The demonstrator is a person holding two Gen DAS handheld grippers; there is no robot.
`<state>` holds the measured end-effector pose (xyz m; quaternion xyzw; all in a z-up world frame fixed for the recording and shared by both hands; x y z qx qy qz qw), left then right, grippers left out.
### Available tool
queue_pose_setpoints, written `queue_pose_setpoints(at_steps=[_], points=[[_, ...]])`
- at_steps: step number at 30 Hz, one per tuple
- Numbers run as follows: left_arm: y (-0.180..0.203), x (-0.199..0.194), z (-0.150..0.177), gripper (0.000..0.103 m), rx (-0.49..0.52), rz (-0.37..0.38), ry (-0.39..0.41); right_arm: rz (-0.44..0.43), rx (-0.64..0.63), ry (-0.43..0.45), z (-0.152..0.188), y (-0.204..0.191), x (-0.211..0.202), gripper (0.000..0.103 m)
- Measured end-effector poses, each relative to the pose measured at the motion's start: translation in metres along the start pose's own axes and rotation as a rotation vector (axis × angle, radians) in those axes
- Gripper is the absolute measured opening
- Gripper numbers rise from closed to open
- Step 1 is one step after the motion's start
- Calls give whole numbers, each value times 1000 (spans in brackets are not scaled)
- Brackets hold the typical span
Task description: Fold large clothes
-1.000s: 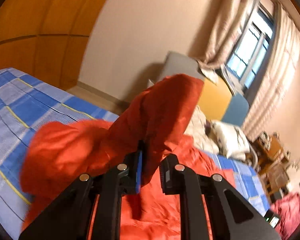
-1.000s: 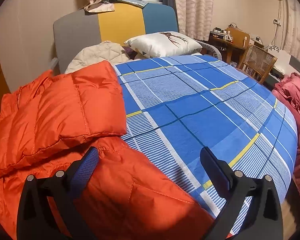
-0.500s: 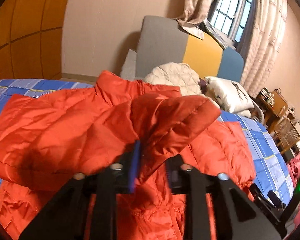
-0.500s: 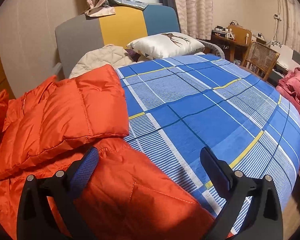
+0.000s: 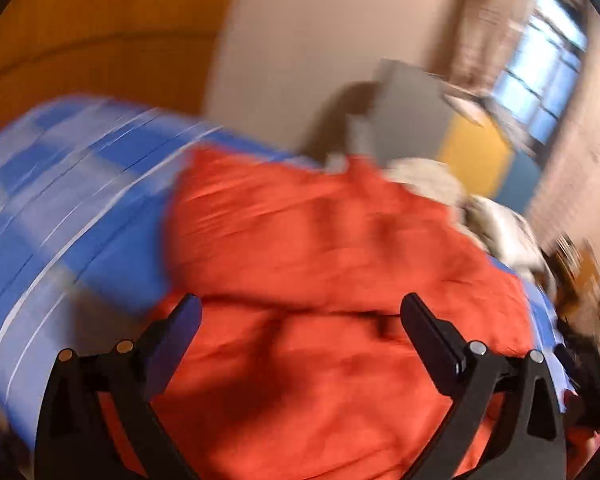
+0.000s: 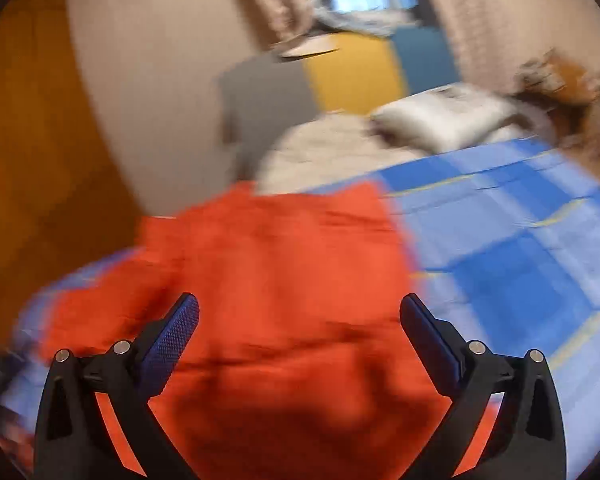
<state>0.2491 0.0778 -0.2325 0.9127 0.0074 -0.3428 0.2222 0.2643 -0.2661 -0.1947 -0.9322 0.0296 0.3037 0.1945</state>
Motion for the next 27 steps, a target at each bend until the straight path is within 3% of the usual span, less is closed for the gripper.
queue_pose_setpoints(at_steps=[2, 5, 7, 9, 11, 12, 16, 21, 24, 25, 26, 27], points=[[-35, 8, 7, 98, -123, -53, -78, -140, 86, -106, -7, -23, 26, 94], [-58, 24, 19, 95, -239, -34, -186, -205, 162, -253, -5, -49, 71, 85], [-61, 28, 23, 95, -237, -29, -210, -212, 184, -306, -3, -58, 90, 83], [-55, 32, 19, 95, -157, -60, -213, -199, 167, -331, 1, -67, 104, 79], [-53, 38, 13, 95, -139, -68, -212, -202, 143, -332, 3, -77, 111, 50], [-54, 42, 7, 95, -153, -62, -208, -208, 133, -337, 5, -80, 112, 42], [-59, 54, -16, 95, -196, -71, -182, -208, 80, -283, -1, -94, 99, 23], [-58, 49, -44, 98, -113, -90, -55, -200, 40, -130, -20, -95, 58, 16], [-57, 47, -50, 100, -36, -133, -9, -172, 62, -116, -17, -82, 54, 16], [-56, 48, -50, 100, -11, -162, -5, -144, 68, -117, -13, -75, 57, 13], [-59, 50, -48, 101, 20, -237, -2, -104, 73, -116, -10, -67, 60, 12], [-61, 56, -48, 101, 26, -246, -17, -91, 82, -129, -6, -60, 64, 12]])
Point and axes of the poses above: each gripper's, at about its wrist camera, not at the fingertips, and x roughly the way its jaws point, y to its right, z to its underside, the point moved 4 cm from there along x, roughly the way its jaws point, and after that the axes turned 5 degrees about z, right-handed, at the moved point
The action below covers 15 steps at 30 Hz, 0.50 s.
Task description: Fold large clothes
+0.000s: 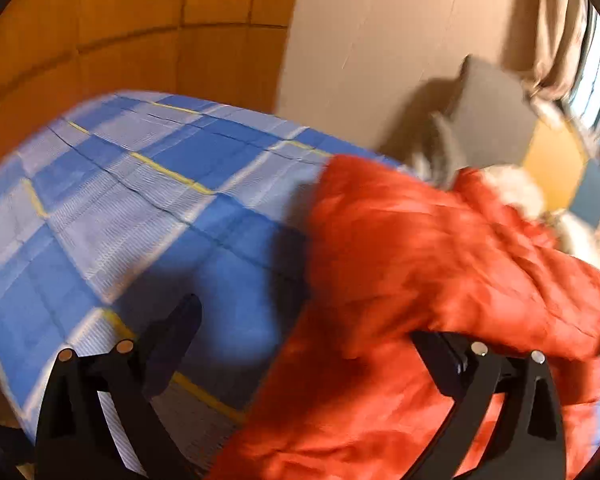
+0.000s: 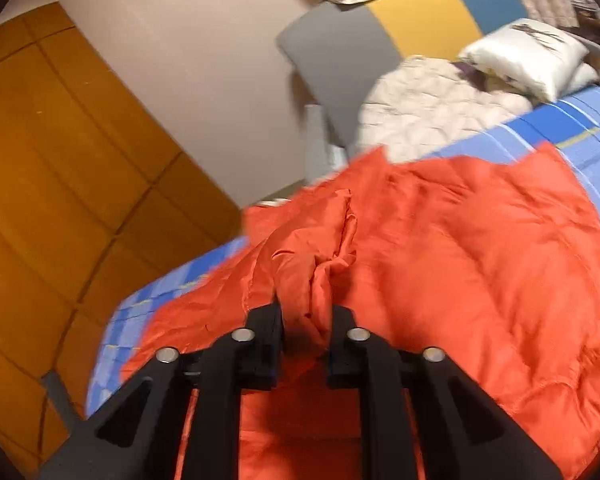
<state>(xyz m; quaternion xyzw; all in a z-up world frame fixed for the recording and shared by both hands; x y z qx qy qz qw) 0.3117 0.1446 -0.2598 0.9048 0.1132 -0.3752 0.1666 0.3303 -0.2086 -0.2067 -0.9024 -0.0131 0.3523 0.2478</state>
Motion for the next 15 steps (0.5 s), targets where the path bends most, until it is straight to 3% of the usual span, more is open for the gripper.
queue_pose_setpoints(at_steps=[2, 4, 6, 11, 15], points=[[-7, 15, 6, 101, -18, 10, -60, 13, 36, -58, 10, 16, 14, 12], [-21, 20, 8, 101, -61, -37, -58, 24, 52, -69, 16, 28, 21, 12], [-28, 20, 6, 101, -124, 10, -56, 9, 43, -60, 17, 27, 21, 12], [-26, -4, -16, 101, -122, 24, 92, -40, 47, -17, 4, 8, 6, 12], [-25, 0, -23, 101, -83, -45, 92, -25, -7, 9, -3, -5, 2, 12]])
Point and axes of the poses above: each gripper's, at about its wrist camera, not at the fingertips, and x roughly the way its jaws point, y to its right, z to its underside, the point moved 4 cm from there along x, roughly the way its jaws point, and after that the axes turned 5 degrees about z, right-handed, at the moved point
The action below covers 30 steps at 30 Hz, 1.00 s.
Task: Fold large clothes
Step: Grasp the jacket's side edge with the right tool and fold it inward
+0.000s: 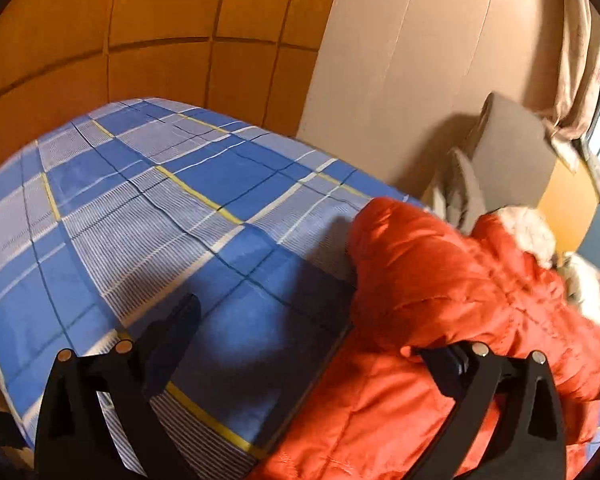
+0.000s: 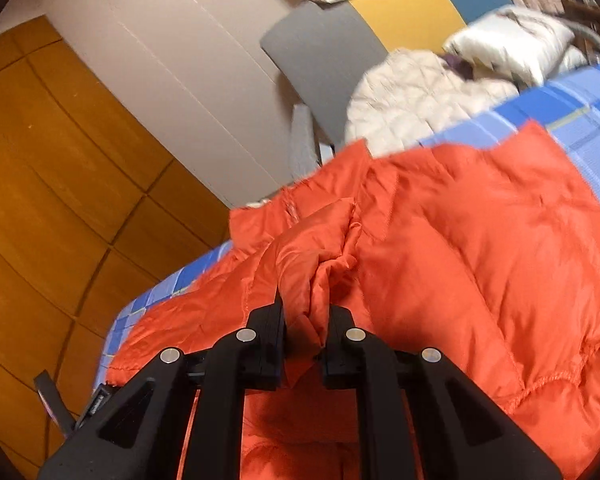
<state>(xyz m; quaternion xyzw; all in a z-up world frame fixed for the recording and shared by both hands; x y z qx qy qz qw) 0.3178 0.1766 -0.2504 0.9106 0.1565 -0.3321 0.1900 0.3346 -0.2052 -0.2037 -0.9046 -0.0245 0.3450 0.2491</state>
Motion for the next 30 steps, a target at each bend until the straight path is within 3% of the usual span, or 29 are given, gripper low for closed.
queue_pose_setpoints(at_steps=[3, 5, 10, 13, 15, 17, 20, 22, 26, 30], points=[[-3, 12, 8, 101, 53, -53, -36, 75, -51, -35, 14, 6, 15, 12], [-4, 26, 18, 101, 89, -60, -141, 115, -45, -66, 26, 19, 26, 12], [-17, 24, 31, 101, 43, 68, -262, 107, -87, -78, 32, 24, 33, 13], [-33, 8, 41, 101, -2, 103, -296, 70, -66, -112, 31, 29, 29, 28], [-44, -6, 49, 101, -38, 102, -298, 79, -87, -99, 27, 31, 20, 39], [-57, -23, 59, 101, -78, 74, -278, 89, -118, -75, 22, 34, 7, 57], [-70, -49, 56, 101, -138, 57, -145, 128, -157, -4, 12, 36, -15, 59], [-58, -60, 44, 101, -121, 62, -71, 124, -174, 36, 5, 32, -24, 59], [-8, -53, 26, 101, -11, 116, -68, 72, -216, 26, -2, 11, -22, 59], [50, -21, 17, 101, 125, 116, -109, 97, -335, 3, 0, -14, -1, 57]])
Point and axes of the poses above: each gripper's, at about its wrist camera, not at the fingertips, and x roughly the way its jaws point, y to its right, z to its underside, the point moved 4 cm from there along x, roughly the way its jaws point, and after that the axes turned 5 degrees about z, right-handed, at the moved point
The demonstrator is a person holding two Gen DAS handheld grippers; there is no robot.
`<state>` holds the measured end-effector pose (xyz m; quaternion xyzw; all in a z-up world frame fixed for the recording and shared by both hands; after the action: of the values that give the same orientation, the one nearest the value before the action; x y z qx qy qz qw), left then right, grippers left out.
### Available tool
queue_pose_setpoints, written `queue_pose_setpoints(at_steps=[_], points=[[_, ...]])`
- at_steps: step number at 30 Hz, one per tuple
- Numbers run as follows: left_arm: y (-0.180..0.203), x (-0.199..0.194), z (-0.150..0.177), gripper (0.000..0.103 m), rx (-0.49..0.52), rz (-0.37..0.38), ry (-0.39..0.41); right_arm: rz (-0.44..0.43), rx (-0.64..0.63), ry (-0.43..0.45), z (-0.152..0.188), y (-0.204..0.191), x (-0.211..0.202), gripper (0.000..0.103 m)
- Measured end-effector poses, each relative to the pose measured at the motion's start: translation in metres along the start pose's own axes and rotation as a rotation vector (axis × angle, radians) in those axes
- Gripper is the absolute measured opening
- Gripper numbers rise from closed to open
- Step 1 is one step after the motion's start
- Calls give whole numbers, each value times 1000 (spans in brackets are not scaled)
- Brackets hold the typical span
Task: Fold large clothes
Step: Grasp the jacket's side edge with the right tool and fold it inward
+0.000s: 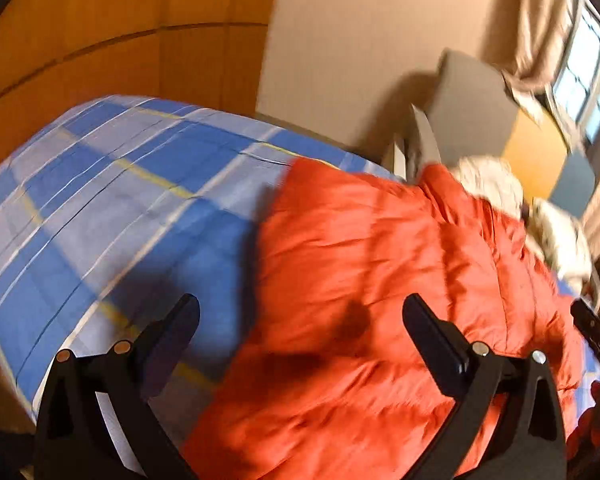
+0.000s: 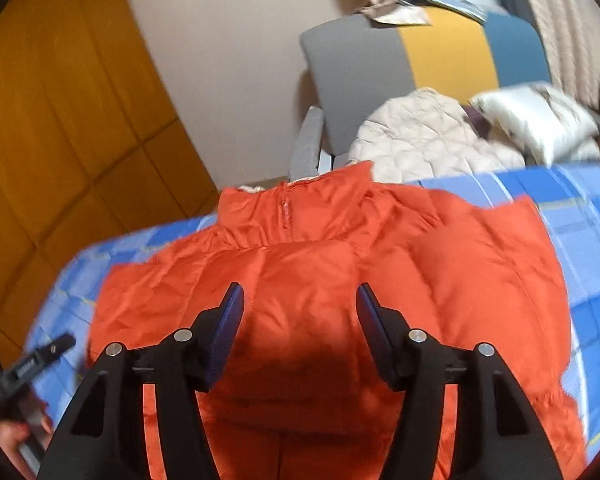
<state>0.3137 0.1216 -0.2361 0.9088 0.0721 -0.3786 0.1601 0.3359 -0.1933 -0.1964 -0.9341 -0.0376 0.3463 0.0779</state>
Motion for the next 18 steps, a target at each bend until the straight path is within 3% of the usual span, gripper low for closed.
queue_pose_setpoints(at_steps=[3, 6, 8, 12, 18], points=[[20, 25, -10, 101, 54, -24, -22, 33, -46, -34, 2, -6, 18, 54], [28, 49, -13, 101, 122, -119, -53, 84, -21, -79, 9, 8, 44, 51], [20, 62, -8, 101, 107, -163, -77, 75, 17, -97, 15, 18, 57, 51], [-1, 82, 2, 101, -7, -81, -105, 87, -11, -91, 25, 15, 69, 51], [-12, 88, 10, 101, -57, -7, -99, 128, -59, -86, 28, 8, 76, 51]])
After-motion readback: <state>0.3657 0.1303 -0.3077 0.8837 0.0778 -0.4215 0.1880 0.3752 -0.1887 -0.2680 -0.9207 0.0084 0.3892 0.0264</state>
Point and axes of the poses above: each gripper's, at about its wrist camera, not at the fingertips, and x roughly the way its jaws point, y to its right, z to its underside, the point moved 4 cm from there along x, roughly the way its jaws point, and after that the axes turned 5 degrees about z, right-handed, at the moved point
